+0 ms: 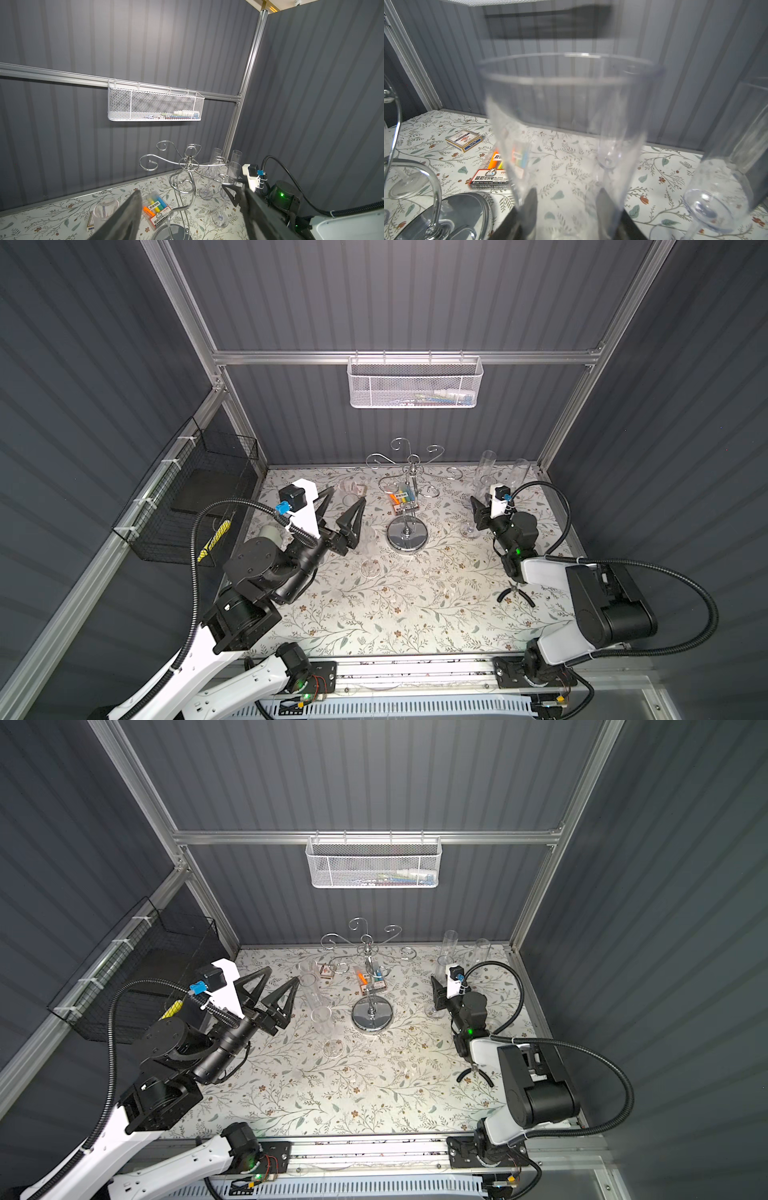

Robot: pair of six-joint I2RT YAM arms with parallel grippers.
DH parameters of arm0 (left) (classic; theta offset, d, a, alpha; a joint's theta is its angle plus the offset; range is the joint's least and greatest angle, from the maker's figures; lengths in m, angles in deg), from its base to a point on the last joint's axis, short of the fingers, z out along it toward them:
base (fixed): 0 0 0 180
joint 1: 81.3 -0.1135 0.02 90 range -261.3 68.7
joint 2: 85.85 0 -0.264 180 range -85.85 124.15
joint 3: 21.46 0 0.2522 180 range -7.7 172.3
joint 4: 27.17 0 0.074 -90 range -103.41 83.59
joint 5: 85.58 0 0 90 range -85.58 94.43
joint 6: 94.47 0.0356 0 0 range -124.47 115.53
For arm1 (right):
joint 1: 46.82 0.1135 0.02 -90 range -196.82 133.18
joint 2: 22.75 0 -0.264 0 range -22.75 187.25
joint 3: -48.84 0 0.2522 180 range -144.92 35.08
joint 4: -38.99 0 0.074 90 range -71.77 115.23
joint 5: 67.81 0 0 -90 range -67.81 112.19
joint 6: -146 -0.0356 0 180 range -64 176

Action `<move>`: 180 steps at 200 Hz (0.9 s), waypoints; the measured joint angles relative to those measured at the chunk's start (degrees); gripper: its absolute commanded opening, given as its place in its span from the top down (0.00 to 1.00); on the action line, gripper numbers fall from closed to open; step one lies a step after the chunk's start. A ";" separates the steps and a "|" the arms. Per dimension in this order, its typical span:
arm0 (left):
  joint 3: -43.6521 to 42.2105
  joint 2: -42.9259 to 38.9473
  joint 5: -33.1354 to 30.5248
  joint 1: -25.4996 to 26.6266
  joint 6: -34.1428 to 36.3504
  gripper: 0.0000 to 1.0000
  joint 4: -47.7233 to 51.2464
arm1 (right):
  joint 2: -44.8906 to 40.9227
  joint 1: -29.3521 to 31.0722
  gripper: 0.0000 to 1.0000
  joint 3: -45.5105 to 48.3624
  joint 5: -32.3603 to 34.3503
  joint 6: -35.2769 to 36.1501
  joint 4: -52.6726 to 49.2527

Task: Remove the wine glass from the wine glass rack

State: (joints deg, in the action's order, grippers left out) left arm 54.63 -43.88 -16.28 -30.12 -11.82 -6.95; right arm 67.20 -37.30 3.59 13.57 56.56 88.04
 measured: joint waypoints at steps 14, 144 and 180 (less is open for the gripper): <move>0.00 0.28 -0.39 0.00 0.00 0.23 0.00 | 1.70 0.13 0.57 -1.11 -0.09 -0.13 1.44; -1.68 1.77 -2.27 0.00 0.00 0.23 0.33 | 11.65 3.21 0.55 -6.29 -0.39 2.16 6.21; -2.29 1.75 -2.40 0.00 -0.02 0.22 0.37 | 12.83 3.69 0.53 -6.49 -0.37 2.29 6.67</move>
State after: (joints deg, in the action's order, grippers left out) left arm 52.33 -42.13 -18.69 -30.12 -11.85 -6.58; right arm 80.04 -33.61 -2.90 13.19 58.85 94.71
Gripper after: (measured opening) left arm 0.775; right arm 0.479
